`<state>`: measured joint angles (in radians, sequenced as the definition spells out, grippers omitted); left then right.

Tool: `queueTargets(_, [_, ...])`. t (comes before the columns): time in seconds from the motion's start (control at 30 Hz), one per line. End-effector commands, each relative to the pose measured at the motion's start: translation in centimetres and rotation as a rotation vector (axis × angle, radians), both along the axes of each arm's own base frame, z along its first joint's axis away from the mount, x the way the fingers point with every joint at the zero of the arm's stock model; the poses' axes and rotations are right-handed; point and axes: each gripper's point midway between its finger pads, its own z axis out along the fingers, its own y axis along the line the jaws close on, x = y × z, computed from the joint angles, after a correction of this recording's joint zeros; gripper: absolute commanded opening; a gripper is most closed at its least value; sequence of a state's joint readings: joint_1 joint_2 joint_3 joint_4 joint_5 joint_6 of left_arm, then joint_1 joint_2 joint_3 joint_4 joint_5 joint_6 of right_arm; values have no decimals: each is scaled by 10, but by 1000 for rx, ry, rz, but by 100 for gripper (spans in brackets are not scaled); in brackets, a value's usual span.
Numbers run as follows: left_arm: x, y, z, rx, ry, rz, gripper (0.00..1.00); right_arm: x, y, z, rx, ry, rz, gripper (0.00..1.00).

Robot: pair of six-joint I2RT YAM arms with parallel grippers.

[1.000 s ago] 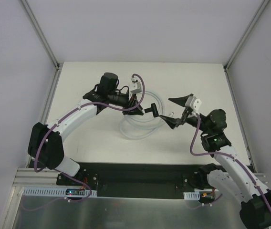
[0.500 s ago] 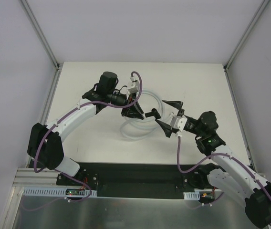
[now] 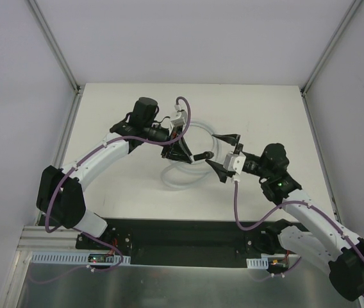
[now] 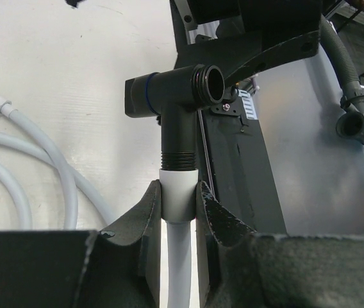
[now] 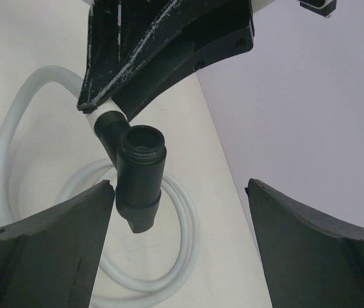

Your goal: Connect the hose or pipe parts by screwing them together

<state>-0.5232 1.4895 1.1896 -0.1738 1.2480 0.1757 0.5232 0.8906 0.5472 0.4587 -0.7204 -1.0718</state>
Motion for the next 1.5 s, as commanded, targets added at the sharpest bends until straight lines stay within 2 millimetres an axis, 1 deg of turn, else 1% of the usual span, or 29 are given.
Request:
queueTargets(0.0, [0,3,30,-62,-99,-16,0,-19,13,30,50,-25,106,86])
queueTargets(0.1, [3,2,26,-52,-98,-7,0,-27,18,36,99,16,140,82])
queueTargets(0.13, [4,2,24,-47,-95,-3,0,-29,19,43,127,26,150,80])
queueTargets(0.2, [4,2,23,-44,-91,-3,0,-29,21,46,144,54,158,77])
queueTargets(0.23, [6,2,22,-41,-88,1,0,-29,22,50,154,58,163,70])
queueTargets(0.3, [6,2,21,-38,-89,4,0,-27,24,49,164,103,165,59])
queueTargets(0.33, [6,2,20,-38,-89,4,0,-25,24,51,178,102,160,55])
queueTargets(0.37, [5,2,21,-38,-91,2,0,-24,25,52,192,111,154,52])
queueTargets(0.4, [6,2,20,-36,-90,6,0,-21,25,50,198,121,148,51])
queueTargets(0.43, [6,3,20,-36,-94,7,0,-19,25,55,222,104,143,50])
queueTargets(0.53, [5,2,19,-36,-93,2,0,-12,25,49,229,138,113,48])
queueTargets(0.7, [5,2,18,-34,-91,3,0,1,25,47,255,179,57,43])
queueTargets(0.8, [6,2,18,-34,-90,3,0,3,25,42,241,208,48,42])
queueTargets(0.83, [6,2,18,-34,-91,3,0,5,25,38,234,226,37,42])
queueTargets(0.93, [6,2,18,-36,-93,2,0,13,23,33,227,271,-17,42])
queueTargets(1.07, [7,2,15,-31,-91,3,0,34,14,32,251,392,-155,40])
queueTargets(1.13, [8,2,14,-28,-90,9,0,40,11,26,233,451,-208,38])
queueTargets(1.17, [7,2,15,-29,-93,7,0,47,6,30,251,455,-255,38])
queueTargets(1.23, [7,2,15,-29,-95,8,0,52,0,31,278,489,-309,37])
queueTargets(1.27, [8,2,15,-26,-96,11,0,57,-6,37,304,492,-354,38])
queueTargets(1.3, [8,2,14,-24,-94,11,0,58,-9,40,316,497,-371,39])
queueTargets(1.33, [8,3,14,-25,-97,10,0,57,-11,38,305,501,-383,41])
queueTargets(1.37, [7,2,15,-27,-99,7,0,51,-8,40,279,478,-342,44])
queueTargets(1.4, [7,3,16,-29,-95,6,0,41,-7,35,240,436,-295,49])
queueTargets(1.43, [5,3,18,-36,-91,-5,0,34,-7,30,158,305,-244,60])
queueTargets(1.47, [4,3,19,-38,-91,-8,0,20,-4,29,129,253,-172,64])
